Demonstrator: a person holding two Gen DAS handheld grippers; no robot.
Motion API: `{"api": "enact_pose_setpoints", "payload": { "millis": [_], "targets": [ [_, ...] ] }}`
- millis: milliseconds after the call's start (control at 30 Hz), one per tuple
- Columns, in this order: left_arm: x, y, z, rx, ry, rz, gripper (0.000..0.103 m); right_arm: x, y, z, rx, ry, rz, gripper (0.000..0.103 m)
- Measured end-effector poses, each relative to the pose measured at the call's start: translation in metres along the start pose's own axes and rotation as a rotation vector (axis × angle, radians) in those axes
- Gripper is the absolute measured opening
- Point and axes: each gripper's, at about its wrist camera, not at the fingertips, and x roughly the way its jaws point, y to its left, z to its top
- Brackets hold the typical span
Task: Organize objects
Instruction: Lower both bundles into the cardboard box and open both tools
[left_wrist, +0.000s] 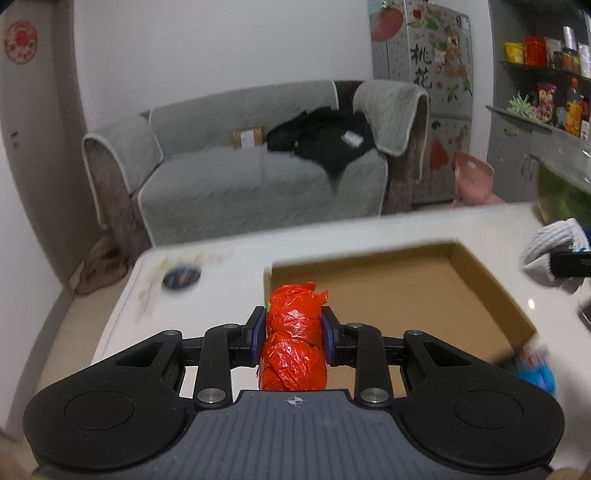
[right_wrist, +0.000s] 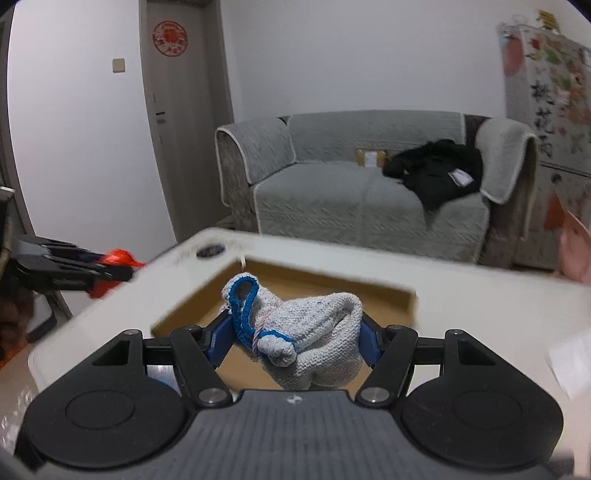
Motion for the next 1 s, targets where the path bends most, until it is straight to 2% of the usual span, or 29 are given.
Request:
{"api": "enact_pose_setpoints", "payload": {
  "millis": [67,200,333,500,567,667,800,900,1000],
  "targets": [
    [0.039,-0.008,0.015,0.017,-0.001,0.001,0.037,0.032,-0.006,0.020,0.029,0.016,0.039,0.063],
    [0.111,-0.021,0.017,0.024,0.031,0.010,0.036,0.114,-0.013,0.042,0.132,0.102,0.055,0.063],
    [0.160,-0.032,0.010,0.084,0.070,0.029,0.037,0.189,-0.002,0.039,0.207,0.210,0.037,0.063],
    [0.196,-0.017,-0.003,0.008,0.119,0.033,0.037,0.243,0.006,0.031,0.248,0.297,-0.020,0.063],
    [0.203,-0.016,0.000,0.008,0.138,0.042,0.037,0.250,0.009,0.032,0.267,0.318,-0.035,0.063],
    [0.203,-0.015,0.004,-0.005,0.123,0.032,0.039,0.254,0.008,0.030,0.289,0.345,-0.050,0.063],
    [0.220,-0.020,0.003,0.020,0.221,0.058,0.040,0.255,0.011,0.024,0.292,0.372,-0.047,0.064],
    [0.220,-0.022,0.003,0.022,0.235,0.083,0.041,0.257,0.013,0.025,0.296,0.375,-0.054,0.066],
    [0.221,-0.030,0.001,0.064,0.239,0.093,0.049,0.256,0.014,0.026,0.303,0.382,-0.053,0.069]
  ]
}}
